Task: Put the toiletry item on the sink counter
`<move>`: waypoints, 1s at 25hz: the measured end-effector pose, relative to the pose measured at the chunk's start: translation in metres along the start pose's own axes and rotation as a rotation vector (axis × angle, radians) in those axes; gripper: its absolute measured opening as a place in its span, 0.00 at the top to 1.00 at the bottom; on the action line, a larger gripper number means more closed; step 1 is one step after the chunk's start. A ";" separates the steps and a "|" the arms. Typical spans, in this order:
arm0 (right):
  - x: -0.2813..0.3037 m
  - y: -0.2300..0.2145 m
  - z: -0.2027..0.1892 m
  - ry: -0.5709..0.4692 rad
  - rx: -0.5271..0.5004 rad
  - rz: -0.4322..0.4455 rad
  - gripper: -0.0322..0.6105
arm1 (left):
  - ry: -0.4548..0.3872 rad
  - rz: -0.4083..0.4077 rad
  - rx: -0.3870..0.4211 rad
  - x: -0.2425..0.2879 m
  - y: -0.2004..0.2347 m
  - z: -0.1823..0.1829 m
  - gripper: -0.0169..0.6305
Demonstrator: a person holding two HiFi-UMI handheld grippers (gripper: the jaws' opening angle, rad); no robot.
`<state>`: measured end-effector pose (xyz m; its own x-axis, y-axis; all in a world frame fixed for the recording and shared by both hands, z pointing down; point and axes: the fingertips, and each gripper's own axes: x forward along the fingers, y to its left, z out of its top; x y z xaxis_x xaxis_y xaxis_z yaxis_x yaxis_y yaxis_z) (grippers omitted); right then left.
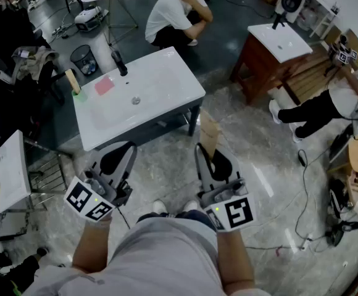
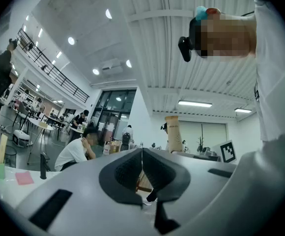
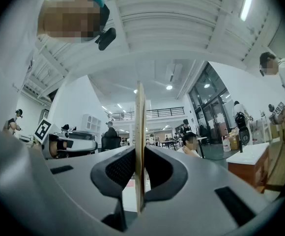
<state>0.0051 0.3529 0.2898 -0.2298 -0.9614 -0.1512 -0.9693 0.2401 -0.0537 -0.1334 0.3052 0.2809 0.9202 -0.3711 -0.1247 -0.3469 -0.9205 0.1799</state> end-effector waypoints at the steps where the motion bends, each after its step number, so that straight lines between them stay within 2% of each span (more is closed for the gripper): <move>1: 0.000 -0.002 0.001 0.001 0.003 0.001 0.87 | 0.003 -0.002 0.001 0.002 -0.002 0.000 0.95; 12: -0.010 -0.033 0.005 -0.014 0.026 -0.012 0.87 | 0.014 -0.001 0.008 0.032 -0.018 -0.005 0.95; 25: -0.042 -0.088 0.006 -0.032 0.049 0.015 0.87 | 0.025 0.038 0.021 0.078 -0.052 -0.025 0.95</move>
<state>0.1011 0.3733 0.2947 -0.2409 -0.9530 -0.1839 -0.9599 0.2619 -0.0996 -0.0389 0.3275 0.2857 0.9103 -0.4033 -0.0936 -0.3856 -0.9081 0.1633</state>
